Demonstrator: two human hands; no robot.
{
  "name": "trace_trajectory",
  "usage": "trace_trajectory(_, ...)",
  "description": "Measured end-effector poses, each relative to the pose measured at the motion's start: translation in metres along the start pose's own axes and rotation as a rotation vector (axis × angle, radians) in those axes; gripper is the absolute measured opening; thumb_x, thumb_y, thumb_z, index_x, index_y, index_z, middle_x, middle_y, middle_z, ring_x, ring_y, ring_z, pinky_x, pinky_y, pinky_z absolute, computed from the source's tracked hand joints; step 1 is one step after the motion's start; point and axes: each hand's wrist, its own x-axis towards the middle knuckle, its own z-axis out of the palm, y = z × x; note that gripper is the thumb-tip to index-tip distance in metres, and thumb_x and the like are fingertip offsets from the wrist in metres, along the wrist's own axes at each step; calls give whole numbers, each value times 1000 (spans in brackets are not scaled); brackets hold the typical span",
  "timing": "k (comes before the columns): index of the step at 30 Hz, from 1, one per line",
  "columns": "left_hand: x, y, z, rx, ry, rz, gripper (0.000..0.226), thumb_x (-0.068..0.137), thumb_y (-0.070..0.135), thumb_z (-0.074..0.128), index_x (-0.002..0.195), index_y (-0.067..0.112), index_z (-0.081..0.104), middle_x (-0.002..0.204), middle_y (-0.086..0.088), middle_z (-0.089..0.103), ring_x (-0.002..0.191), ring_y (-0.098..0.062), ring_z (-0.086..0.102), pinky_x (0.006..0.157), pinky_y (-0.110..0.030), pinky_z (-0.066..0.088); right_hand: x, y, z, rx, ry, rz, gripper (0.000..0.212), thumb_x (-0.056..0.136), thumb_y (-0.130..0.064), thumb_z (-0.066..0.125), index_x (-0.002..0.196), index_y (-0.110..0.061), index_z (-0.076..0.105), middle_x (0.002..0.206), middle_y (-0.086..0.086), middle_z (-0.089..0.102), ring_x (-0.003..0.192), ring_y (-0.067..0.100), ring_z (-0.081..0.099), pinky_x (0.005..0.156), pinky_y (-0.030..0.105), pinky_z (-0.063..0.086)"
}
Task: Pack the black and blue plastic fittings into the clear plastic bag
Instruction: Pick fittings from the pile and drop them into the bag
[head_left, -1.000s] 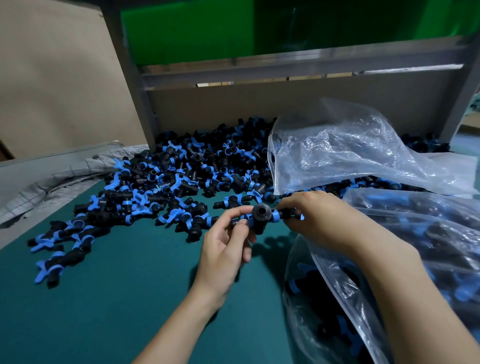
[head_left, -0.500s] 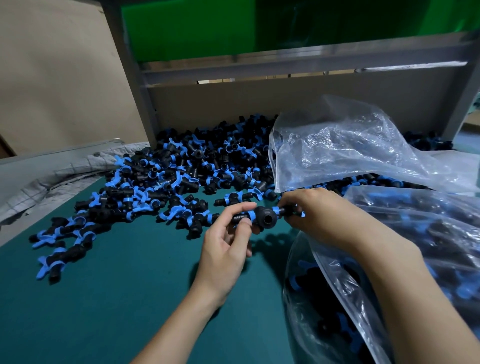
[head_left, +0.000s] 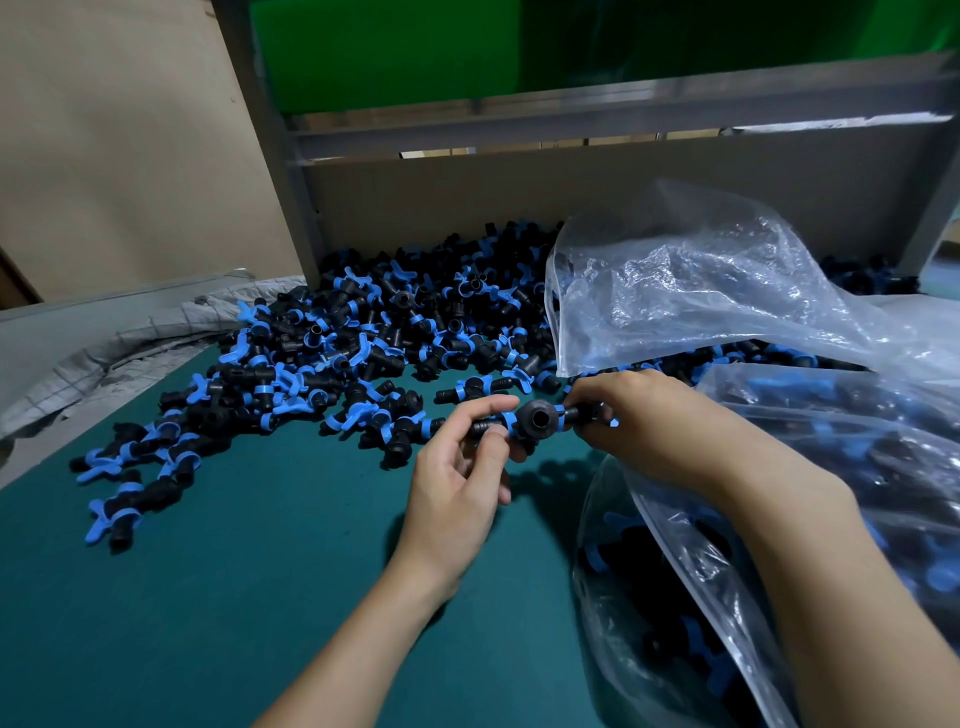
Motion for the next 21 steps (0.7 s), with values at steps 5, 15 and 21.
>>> trace_trajectory(5,0,-2,-1,-8,-12,-3,24,93,24,53,104,38,68,73,-1,65,49,-11,51,48,-16,42,0,0,0,5,-18,10,12,96,-27,57,103,-34,63,84,-17,52,87,16,57,77,34,47)
trace_trajectory(15,3,-3,-2,-36,45,-16,12,98,21,55,109,26,55,64,8,60,47,-9,49,47,-16,40,-1,0,-1,21,-52,7,10,96,-28,57,103,-32,64,83,-19,52,89,17,59,81,38,50)
trace_trajectory(21,8,-6,-4,-56,43,-106,12,101,29,51,102,18,54,64,7,57,48,-10,46,47,-18,39,0,-2,-3,44,-59,28,16,98,-37,56,105,-27,65,84,-14,57,88,19,59,82,39,50)
